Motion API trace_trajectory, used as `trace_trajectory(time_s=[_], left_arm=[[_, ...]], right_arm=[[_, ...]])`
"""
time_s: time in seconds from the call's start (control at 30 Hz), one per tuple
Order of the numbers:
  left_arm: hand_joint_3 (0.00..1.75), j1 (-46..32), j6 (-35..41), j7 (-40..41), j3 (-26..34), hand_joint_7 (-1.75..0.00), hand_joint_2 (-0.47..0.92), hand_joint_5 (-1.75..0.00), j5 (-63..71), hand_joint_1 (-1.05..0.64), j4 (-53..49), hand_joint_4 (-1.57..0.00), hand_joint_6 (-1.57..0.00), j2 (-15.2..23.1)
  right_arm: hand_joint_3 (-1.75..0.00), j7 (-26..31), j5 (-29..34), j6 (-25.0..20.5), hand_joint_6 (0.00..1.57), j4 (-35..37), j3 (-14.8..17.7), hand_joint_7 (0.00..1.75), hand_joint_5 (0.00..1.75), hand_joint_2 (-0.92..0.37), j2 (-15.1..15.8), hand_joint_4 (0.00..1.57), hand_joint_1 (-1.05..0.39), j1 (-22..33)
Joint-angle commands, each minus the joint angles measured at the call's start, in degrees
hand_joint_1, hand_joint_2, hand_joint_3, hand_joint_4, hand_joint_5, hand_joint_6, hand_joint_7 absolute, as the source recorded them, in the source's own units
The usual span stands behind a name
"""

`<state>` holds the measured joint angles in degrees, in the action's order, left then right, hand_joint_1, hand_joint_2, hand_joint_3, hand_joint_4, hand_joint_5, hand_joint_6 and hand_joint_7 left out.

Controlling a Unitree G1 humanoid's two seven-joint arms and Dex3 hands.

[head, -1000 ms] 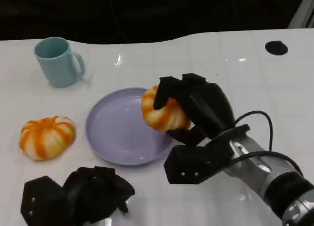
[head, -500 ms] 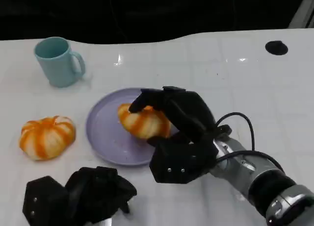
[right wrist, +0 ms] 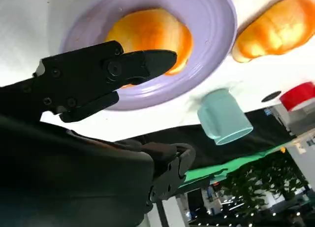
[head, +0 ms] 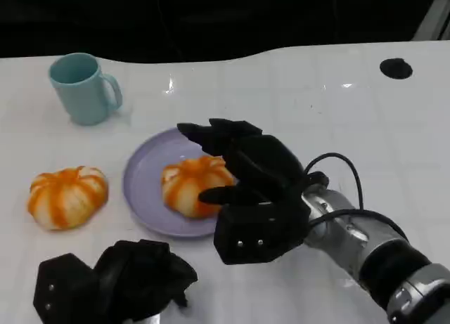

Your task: Grasp the bread from the table and place it into the plate.

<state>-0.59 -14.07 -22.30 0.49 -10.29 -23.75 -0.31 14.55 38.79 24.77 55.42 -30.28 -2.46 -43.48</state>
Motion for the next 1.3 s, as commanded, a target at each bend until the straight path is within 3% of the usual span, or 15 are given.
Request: trace_trajectory(time_s=[0.03,0.43,0.57,0.87,0.93,1.07,1.17,1.23,1.3], left_arm=[[0.27,-0.69,0.21,0.28,-0.02,-0.47,0.62,-1.51,0.49,-1.05,-0.12,-0.91,-1.48,0.69],[0.29,-0.84,-0.25,0.45,-0.23,-0.47,0.61,-1.51,0.59,-1.05,-0.13,-0.91,-1.48,0.59],[0.30,-1.80,0.43,0.54,-0.48,-0.48,0.60,-1.52,0.45,-1.05,1.31,-0.90,-1.48,0.45],[0.32,-2.46,-0.02,0.61,-0.72,-0.49,0.59,-1.53,0.68,-1.04,1.81,-0.89,-1.47,0.35],[0.33,-2.59,-0.14,0.67,-0.80,-0.50,0.59,-1.53,0.75,-1.05,1.69,-0.89,-1.48,0.30],[0.34,-2.83,-0.65,0.62,-0.94,-0.49,0.59,-1.52,1.02,-1.02,1.70,-0.89,-1.46,0.44],[0.34,-2.75,-0.42,0.84,-0.74,-0.50,0.59,-1.52,0.93,-1.04,1.67,-0.89,-1.46,0.35],[0.35,-2.66,-0.40,0.95,-0.61,-0.50,0.60,-1.51,0.89,-1.05,1.57,-0.89,-1.47,0.30],[0.35,-2.53,-0.47,0.90,-0.51,-0.51,0.60,-1.51,0.87,-1.05,1.52,-0.90,-1.47,0.35]], right_arm=[[-0.19,-1.87,-1.19,0.88,0.10,-4.04,0.58,0.00,0.04,-0.92,2.95,0.01,-0.62,2.52],[-0.19,-4.50,-3.74,4.99,0.14,-20.31,3.55,0.02,0.11,-0.92,11.19,0.07,-0.59,13.10],[-0.12,-5.72,-5.28,7.45,0.20,-29.94,6.02,0.05,0.16,-0.92,16.21,0.10,-0.53,20.24],[-0.06,-1.69,-3.95,12.96,0.33,-36.41,9.79,0.07,0.39,-0.92,21.34,0.12,-0.46,29.58],[-0.06,0.68,-3.36,15.14,0.38,-36.14,10.74,0.09,0.44,-0.92,21.80,0.17,-0.45,31.07],[-0.04,6.34,-3.58,20.13,0.60,-33.58,12.62,0.15,0.55,-0.90,21.15,0.43,-0.32,33.33],[-0.06,10.78,-3.32,22.68,0.78,-31.76,14.08,0.24,0.76,-0.90,20.39,0.62,-0.23,35.07],[-0.65,12.45,-2.64,23.72,0.83,-31.09,14.55,0.45,1.00,-0.61,20.58,0.72,-0.17,35.73],[-1.02,13.53,-1.51,24.34,0.88,-31.06,14.89,0.63,1.13,-0.43,21.50,0.82,-0.13,36.76]])
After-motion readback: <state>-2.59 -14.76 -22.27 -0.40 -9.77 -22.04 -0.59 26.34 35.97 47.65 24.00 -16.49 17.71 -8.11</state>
